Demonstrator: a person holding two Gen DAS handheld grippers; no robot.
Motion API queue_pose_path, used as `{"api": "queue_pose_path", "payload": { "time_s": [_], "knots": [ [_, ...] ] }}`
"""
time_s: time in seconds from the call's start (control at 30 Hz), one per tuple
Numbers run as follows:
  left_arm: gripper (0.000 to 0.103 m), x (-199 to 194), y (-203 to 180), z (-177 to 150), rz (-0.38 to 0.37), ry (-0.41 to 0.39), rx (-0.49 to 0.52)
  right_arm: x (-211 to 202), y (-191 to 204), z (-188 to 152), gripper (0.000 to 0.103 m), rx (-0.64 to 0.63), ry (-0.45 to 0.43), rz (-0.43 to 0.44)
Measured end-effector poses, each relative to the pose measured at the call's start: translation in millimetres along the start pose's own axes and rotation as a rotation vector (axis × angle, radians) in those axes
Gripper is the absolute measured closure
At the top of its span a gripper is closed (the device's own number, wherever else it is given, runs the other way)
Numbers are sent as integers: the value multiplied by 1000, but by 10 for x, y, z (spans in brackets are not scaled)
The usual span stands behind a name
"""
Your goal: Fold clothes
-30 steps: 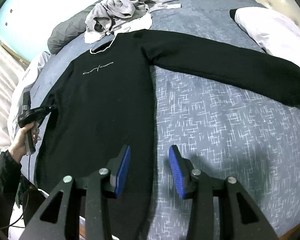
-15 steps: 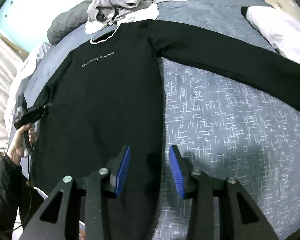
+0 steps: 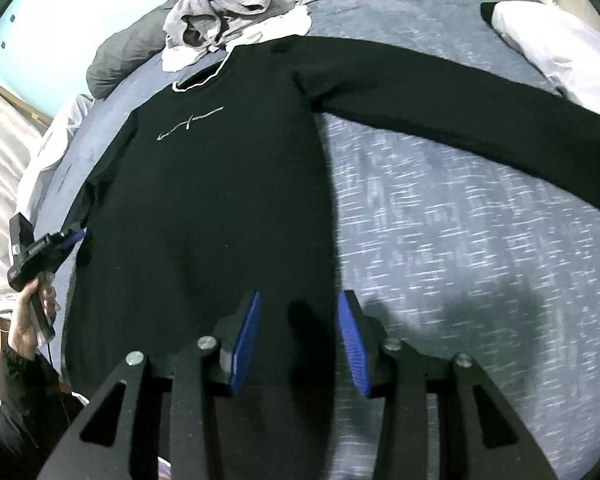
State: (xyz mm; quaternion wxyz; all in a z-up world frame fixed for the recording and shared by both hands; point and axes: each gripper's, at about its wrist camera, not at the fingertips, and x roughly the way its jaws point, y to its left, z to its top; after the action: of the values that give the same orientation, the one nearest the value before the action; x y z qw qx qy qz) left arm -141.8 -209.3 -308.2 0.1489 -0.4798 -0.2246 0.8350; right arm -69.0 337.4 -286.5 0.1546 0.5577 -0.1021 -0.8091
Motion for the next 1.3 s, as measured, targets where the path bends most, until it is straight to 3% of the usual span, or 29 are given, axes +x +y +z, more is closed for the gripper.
{"api": "queue_pose_path", "payload": {
  "time_s": [0.17,0.2,0.23,0.5,0.57,0.6,0.63,0.7,0.83,1.07,1.1,1.13,1.17,1.3],
  "knots": [
    [67,69,18,-143,-4,66,15,7,153,-25,62,-21,2,11],
    [93,43,33,-150,-7,63,13,-3,180,-21,62,-25,0,12],
    [97,17,47,-158,-9,60,12,-12,208,-17,62,-29,-2,13],
    [97,-106,210,-165,-12,30,-53,-78,325,-29,62,-44,-15,19],
    [93,-75,224,-180,-10,43,-74,-86,339,-38,62,-46,-15,20],
    [87,-60,226,-187,-9,52,-83,-91,347,-42,62,-48,-16,21],
    [74,-57,233,-194,-15,58,-88,-98,356,-45,62,-50,-16,20],
    [63,-85,226,-214,-8,64,-88,-113,371,-52,62,-53,-19,19],
    [63,-136,202,-274,-14,85,-65,-127,373,-62,62,-50,-23,21],
    [64,-23,87,-378,-44,124,-20,-74,427,-89,62,-51,-14,27],
    [67,-6,45,-385,-28,126,6,-67,440,-90,62,-53,-13,27],
    [86,12,3,-391,-12,129,32,-60,452,-90,62,-55,-11,27],
    [96,23,2,-384,-24,128,21,-56,458,-90,62,-55,-11,28],
    [97,-138,43,-365,-52,94,-6,-88,489,-93,62,-59,-18,36]
  ]
}}
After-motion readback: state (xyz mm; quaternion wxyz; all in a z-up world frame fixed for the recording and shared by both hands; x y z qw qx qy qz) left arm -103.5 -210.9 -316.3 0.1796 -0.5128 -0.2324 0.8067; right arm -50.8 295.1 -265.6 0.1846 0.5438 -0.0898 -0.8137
